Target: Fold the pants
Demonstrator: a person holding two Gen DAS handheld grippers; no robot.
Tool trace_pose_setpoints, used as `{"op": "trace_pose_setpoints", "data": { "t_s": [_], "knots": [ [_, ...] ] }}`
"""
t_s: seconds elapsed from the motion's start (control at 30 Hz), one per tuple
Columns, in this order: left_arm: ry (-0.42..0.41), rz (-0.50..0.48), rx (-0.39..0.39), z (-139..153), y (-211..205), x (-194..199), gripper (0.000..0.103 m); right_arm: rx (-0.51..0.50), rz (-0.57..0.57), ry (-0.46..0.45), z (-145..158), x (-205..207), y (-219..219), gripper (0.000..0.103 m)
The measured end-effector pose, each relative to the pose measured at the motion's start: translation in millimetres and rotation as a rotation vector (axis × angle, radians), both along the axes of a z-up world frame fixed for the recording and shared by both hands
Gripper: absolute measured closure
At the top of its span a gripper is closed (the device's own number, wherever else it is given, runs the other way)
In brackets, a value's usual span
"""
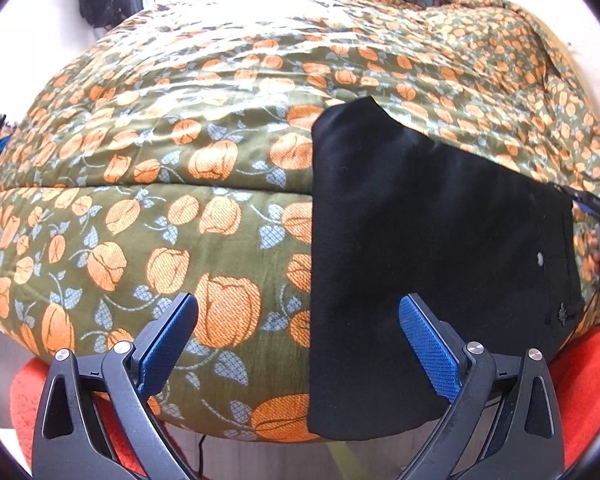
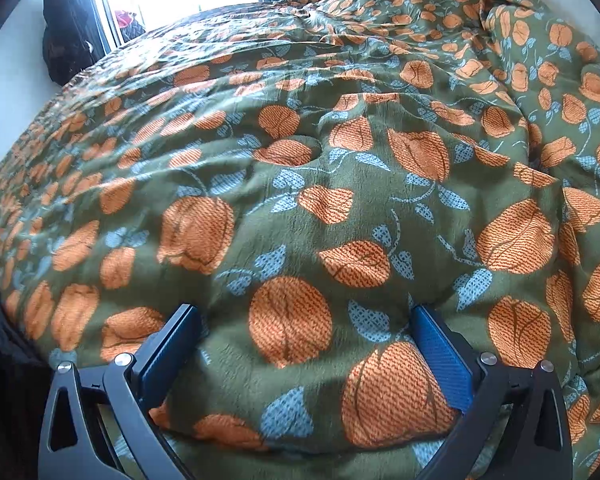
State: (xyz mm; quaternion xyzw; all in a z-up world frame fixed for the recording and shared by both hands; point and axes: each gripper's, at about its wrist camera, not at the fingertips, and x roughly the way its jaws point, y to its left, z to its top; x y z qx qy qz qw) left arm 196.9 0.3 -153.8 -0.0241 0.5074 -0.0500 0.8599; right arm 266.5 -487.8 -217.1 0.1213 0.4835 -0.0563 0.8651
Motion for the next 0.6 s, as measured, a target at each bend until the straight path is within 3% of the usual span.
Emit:
{"op": "trace_pose_setpoints", "data": {
  "t_s": [0.07,0.13,0.23,0.37,0.47,0.6],
  "knots": [
    [0.011,0.016,-0.064,-2,14,4,0.002,0.195,0.065,-0.093,30,-25,11,0.000],
    [0.038,0.009,-0.101,-10,16,11,0.003,0.427,0.155,-0.127,47,-51,34,0.000],
    [0.082,-0.051,-0.155,-22,9,19,0.003,0.699,0.256,-0.041,34,-77,80,0.000],
    [0.127,-0.104,-0.206,-32,-7,29,0.007,0.817,0.206,0.099,-13,-88,113,0.013],
    [0.146,-0.144,-0.206,-33,-19,35,0.013,0.790,0.142,0.164,-33,-85,117,0.025],
    [0.182,-0.179,-0.241,-37,-35,42,0.020,0.871,0.162,0.191,-37,-68,127,0.025]
  ]
}}
